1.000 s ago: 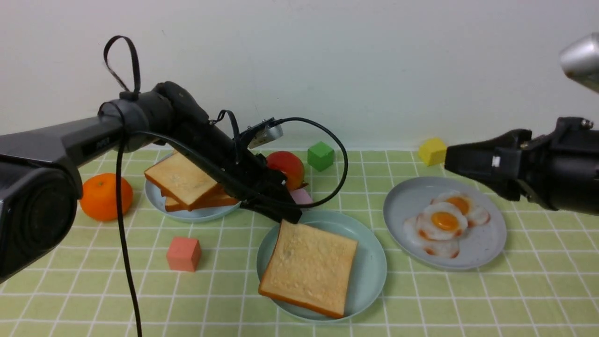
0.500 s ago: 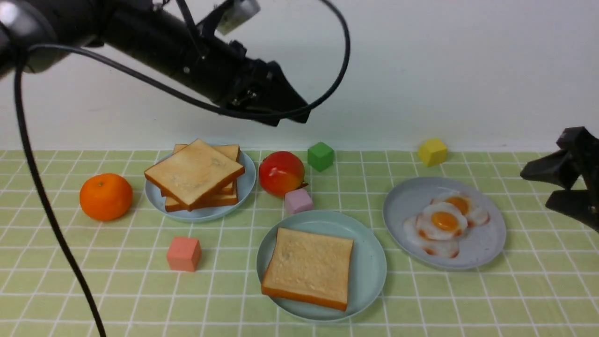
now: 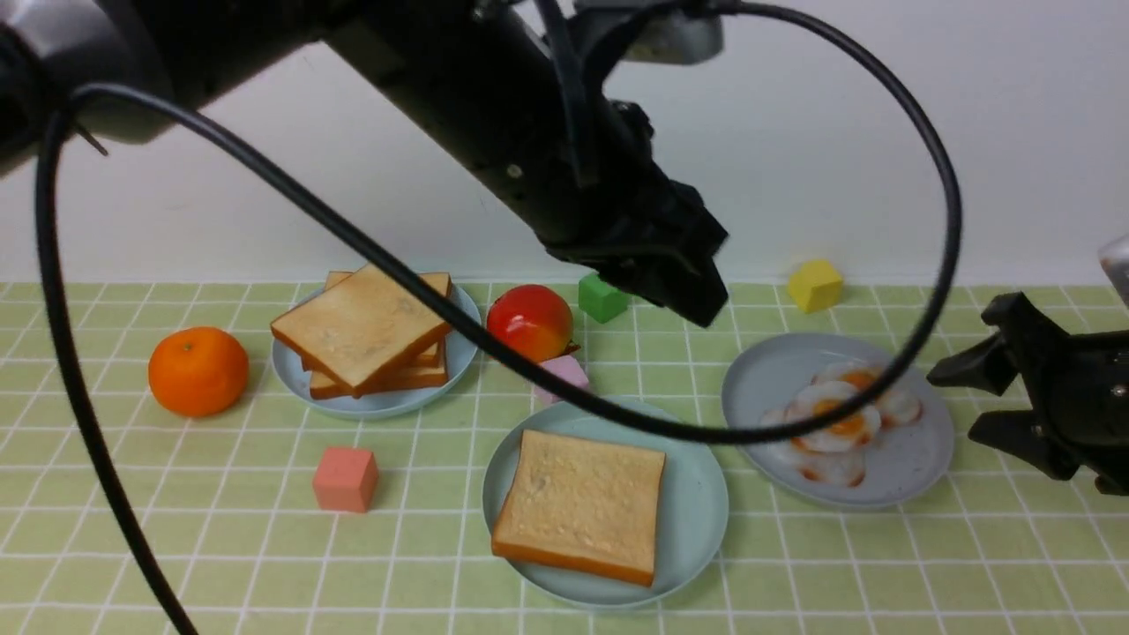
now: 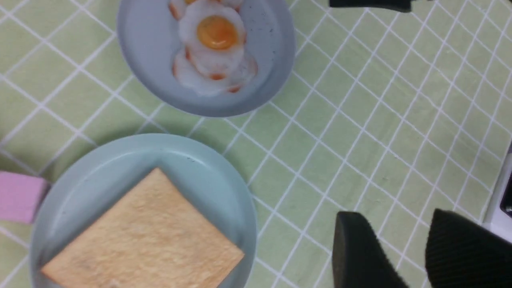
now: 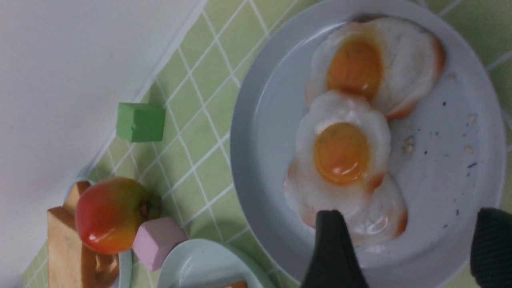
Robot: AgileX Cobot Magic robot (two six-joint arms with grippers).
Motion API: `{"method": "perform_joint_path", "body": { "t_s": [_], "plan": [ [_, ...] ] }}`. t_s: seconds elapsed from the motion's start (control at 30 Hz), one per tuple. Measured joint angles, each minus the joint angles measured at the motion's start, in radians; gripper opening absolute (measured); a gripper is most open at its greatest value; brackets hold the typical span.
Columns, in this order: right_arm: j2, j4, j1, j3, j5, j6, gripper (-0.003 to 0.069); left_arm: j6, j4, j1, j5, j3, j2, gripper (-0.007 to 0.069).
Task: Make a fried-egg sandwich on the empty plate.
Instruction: Use the right arm to grab a fried egg
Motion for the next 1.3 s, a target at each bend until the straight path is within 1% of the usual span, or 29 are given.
{"method": "perform_joint_path", "body": {
  "t_s": [0.07, 0.1, 0.2, 0.23, 0.3, 0.33, 0.37, 0.5, 0.67, 0.93, 1.03, 1.13, 1.17, 1.3],
  "plan": [
    [0.046, 0.054, 0.000, -0.002, -0.006, -0.060, 0.0460, -0.017, -0.007, -0.012, -0.024, 0.020, 0.006, 0.0214],
    [0.055, 0.066, 0.000, -0.002, -0.008, -0.071, 0.0460, -0.021, -0.007, -0.012, -0.027, 0.022, 0.007, 0.0209],
    [0.131, 0.221, 0.000, -0.002, 0.000, -0.171, 0.0460, -0.053, -0.002, -0.012, -0.046, 0.030, 0.014, 0.0174],
    [0.135, 0.231, 0.000, -0.002, 0.003, -0.184, 0.0460, -0.054, -0.001, -0.012, -0.047, 0.030, 0.014, 0.0173],
    [0.164, 0.318, 0.000, -0.002, 0.017, -0.233, 0.0460, -0.058, -0.001, -0.012, -0.050, 0.030, 0.014, 0.0164],
    [0.199, 0.392, 0.000, -0.003, 0.040, -0.310, 0.0460, -0.058, -0.001, -0.012, -0.050, 0.030, 0.014, 0.0160],
    [0.217, 0.412, 0.000, -0.006, 0.054, -0.350, 0.0460, -0.059, -0.003, -0.012, -0.051, 0.030, 0.014, 0.0160],
    [0.276, 0.436, 0.000, -0.033, 0.080, -0.402, 0.0460, -0.060, -0.003, -0.012, -0.051, 0.030, 0.014, 0.0160],
    [0.334, 0.440, 0.000, -0.078, 0.106, -0.409, 0.0460, -0.061, -0.003, -0.012, -0.051, 0.030, 0.014, 0.0160],
    [0.360, 0.443, 0.000, -0.114, 0.109, -0.409, 0.0455, -0.061, -0.003, -0.012, -0.048, 0.030, 0.014, 0.0162],
    [0.377, 0.452, 0.000, -0.120, 0.121, -0.409, 0.0424, -0.061, -0.003, -0.012, -0.048, 0.030, 0.014, 0.0164],
    [0.399, 0.466, -0.001, -0.123, 0.137, -0.397, 0.0356, -0.061, 0.002, -0.012, -0.048, 0.030, 0.014, 0.0165],
    [0.399, 0.467, -0.001, -0.123, 0.138, -0.396, 0.0350, -0.061, 0.004, -0.012, -0.048, 0.030, 0.014, 0.0165],
    [0.424, 0.471, -0.004, -0.125, 0.162, -0.395, 0.0192, -0.061, 0.023, -0.012, -0.048, 0.030, 0.014, 0.0165]
  ]
}}
